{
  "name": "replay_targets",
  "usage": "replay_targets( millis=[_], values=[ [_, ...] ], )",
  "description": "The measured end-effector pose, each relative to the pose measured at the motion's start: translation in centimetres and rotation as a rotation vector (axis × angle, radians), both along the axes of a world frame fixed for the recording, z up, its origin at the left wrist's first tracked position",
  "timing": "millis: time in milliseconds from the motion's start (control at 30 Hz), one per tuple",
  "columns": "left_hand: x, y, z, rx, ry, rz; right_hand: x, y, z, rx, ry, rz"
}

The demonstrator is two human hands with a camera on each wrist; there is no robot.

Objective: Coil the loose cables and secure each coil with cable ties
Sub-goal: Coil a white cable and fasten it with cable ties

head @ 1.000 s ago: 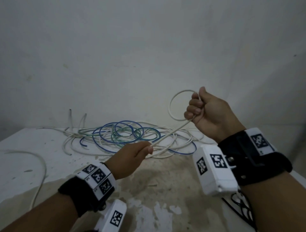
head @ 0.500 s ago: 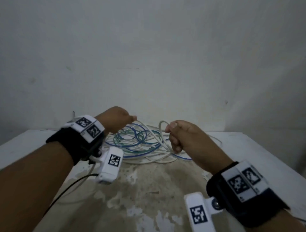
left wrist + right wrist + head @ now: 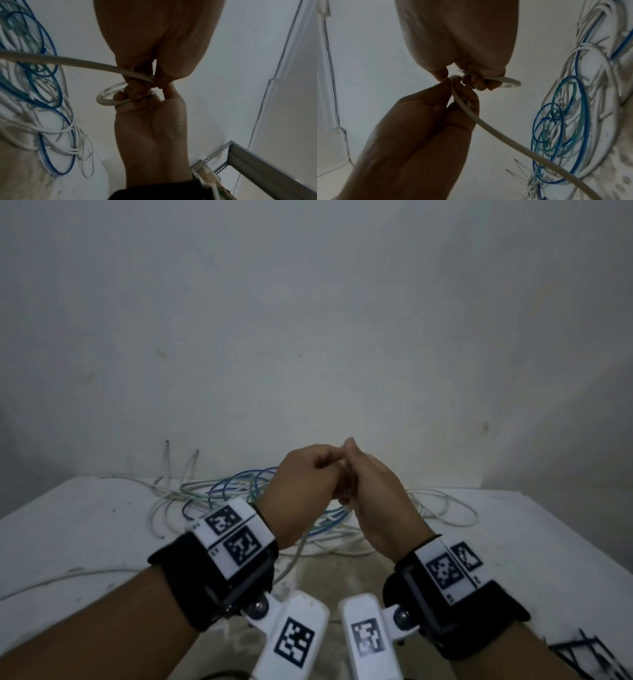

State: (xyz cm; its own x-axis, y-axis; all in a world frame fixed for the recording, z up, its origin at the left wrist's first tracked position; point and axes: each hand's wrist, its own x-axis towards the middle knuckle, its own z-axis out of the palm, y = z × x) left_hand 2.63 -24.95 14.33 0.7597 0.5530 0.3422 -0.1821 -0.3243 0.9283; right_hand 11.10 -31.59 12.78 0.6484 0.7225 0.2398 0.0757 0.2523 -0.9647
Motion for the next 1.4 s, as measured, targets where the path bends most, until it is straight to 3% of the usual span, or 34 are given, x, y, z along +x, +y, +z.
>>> replay_targets(
  millis=[100, 200, 333, 467, 567, 633, 667, 733, 767, 933, 1033, 1167, 1233, 1300, 1400],
  values=[
    [-0.2, 0.3, -0.5, 0.225, -0.011, 0.036, 0.4, 0.2, 0.1, -0.058, -0.050, -0.025],
    [0.0, -0.2, -1.5, 0.454, 0.016, 0.078, 0.6, 0.4, 0.1, -0.038, 0.044, -0.054],
    [-0.6, -1.8, -4.9, 0.322, -0.067, 0.095, 1.2, 0.4, 1.2, 0.102, 0.125, -0.115],
    [-0.7, -1.5, -7.9, 0.492, 0.083, -0.064, 2.4, 0.1, 2.6, 0.307, 0.308, 0.013],
    [-0.1, 0.8, -8.8, 0.580, 0.206, -0.029, 3.0, -0.5, 3.0, 0.327, 0.334, 0.110],
    [0.0, 1.9, -8.2, 0.465, 0.284, 0.021, 3.2, -1.1, 3.3, 0.321, 0.324, 0.144],
    [-0.1, 2.3, -7.5, 0.267, 0.258, 0.050, 3.1, -1.3, 3.4, 0.319, 0.322, 0.163],
    [-0.4, 2.7, -5.5, -0.159, 0.087, 0.039, 2.9, -1.7, 3.5, 0.293, 0.323, 0.208],
    [-0.5, 2.8, -4.4, -0.268, -0.019, 0.029, 2.6, -1.8, 3.4, 0.268, 0.320, 0.239],
    [-0.6, 2.9, -0.7, -0.108, -0.179, 0.003, 0.5, -1.7, 2.9, 0.160, 0.240, 0.369],
    [-0.6, 2.5, -0.4, -0.163, -0.269, 0.031, -0.6, -1.5, 2.4, 0.172, 0.240, 0.397],
    [-0.7, 2.4, -1.3, -0.306, -0.318, -0.050, -1.5, -1.5, 2.0, 0.201, 0.368, 0.446],
    [-0.9, 2.4, -1.9, -0.372, -0.252, -0.056, -1.5, -1.4, 2.1, 0.199, 0.356, 0.372],
    [-1.0, 2.3, -2.7, -0.399, -0.063, -0.037, -1.2, -1.3, 2.5, 0.211, 0.293, 0.278],
    [-1.9, 1.7, -4.1, -0.232, 0.180, -0.168, -0.4, -1.2, 3.4, 0.229, 0.223, 0.190]
  ],
)
